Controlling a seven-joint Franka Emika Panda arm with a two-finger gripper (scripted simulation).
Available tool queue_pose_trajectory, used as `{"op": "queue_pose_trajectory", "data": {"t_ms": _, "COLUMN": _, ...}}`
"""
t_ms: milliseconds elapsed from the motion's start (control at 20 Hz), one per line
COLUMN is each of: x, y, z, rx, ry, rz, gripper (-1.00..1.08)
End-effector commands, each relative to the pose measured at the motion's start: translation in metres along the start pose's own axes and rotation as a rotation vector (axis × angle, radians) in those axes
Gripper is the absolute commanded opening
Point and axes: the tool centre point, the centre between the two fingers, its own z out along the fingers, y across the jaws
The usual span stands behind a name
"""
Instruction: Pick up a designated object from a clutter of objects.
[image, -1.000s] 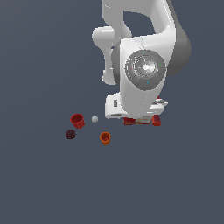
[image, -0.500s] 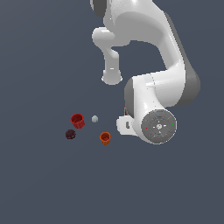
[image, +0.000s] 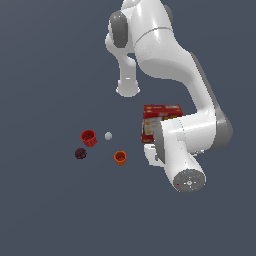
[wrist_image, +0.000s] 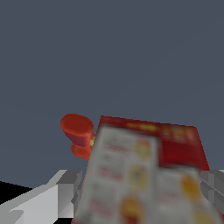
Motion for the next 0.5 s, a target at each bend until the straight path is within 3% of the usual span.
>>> {"op": "queue_pose_trajectory", "data": {"t_ms": 0, "x": 0.006, "y": -0.01, "z": 0.015, "rx": 0.011, "ry": -0.064, "rz": -0.001, "gripper": 1.08}}
{"op": "queue_pose_trajectory", "data": {"t_ms": 450, "x": 0.021, "y": -0.045, "z": 0.068, "rx": 0.049, "ry": -0.278, "rz": -0.004, "gripper": 1.08}}
